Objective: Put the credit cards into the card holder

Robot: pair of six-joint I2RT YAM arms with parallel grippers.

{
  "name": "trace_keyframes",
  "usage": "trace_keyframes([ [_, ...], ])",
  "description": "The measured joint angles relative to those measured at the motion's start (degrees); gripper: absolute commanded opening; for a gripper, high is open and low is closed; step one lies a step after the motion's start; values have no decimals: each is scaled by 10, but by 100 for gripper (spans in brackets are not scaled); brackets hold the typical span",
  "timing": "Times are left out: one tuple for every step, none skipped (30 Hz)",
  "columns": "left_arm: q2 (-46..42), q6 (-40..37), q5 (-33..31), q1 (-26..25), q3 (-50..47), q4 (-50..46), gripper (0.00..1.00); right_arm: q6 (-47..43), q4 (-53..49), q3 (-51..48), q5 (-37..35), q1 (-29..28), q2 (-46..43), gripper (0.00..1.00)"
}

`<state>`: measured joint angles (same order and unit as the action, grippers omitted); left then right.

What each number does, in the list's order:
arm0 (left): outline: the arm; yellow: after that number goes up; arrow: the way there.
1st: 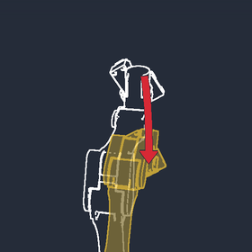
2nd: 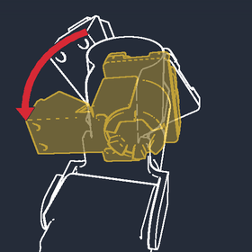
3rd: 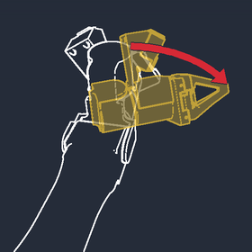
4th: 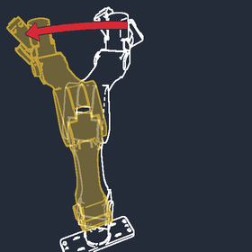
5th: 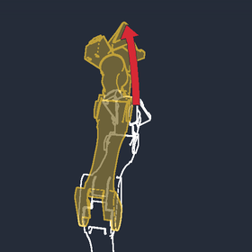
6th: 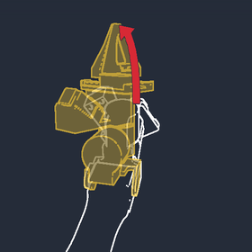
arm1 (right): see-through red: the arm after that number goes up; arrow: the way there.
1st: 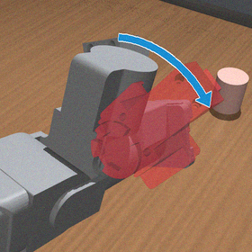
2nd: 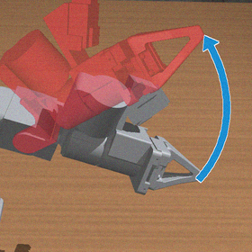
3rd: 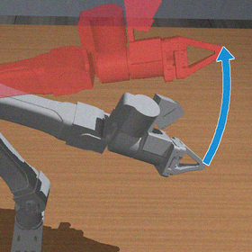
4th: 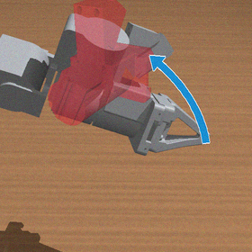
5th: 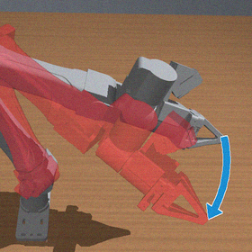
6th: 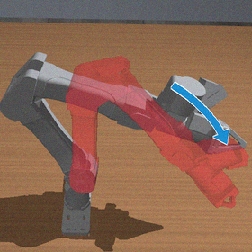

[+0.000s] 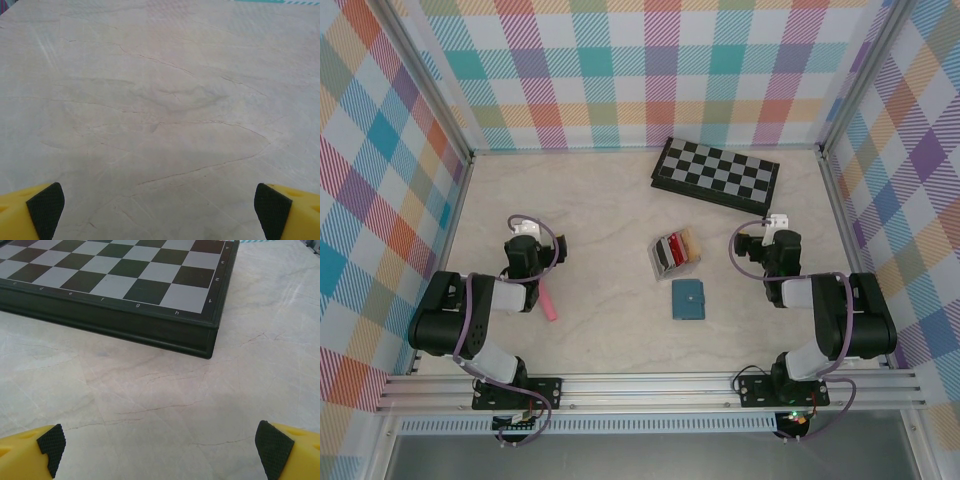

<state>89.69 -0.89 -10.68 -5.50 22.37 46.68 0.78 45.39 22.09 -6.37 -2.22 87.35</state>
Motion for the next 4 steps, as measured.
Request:
trace_keyframes([
  [0, 0, -2, 0, 0, 0, 100, 0, 0, 0, 0, 0, 0, 100],
  [0, 0, -4, 0, 0, 0, 100, 0, 0, 0, 0, 0, 0, 100],
  [0, 0, -5, 0, 0, 0, 100, 0, 0, 0, 0, 0, 0, 100],
  [0, 0, -5, 0, 0, 0, 100, 0, 0, 1, 0, 0, 0, 100],
])
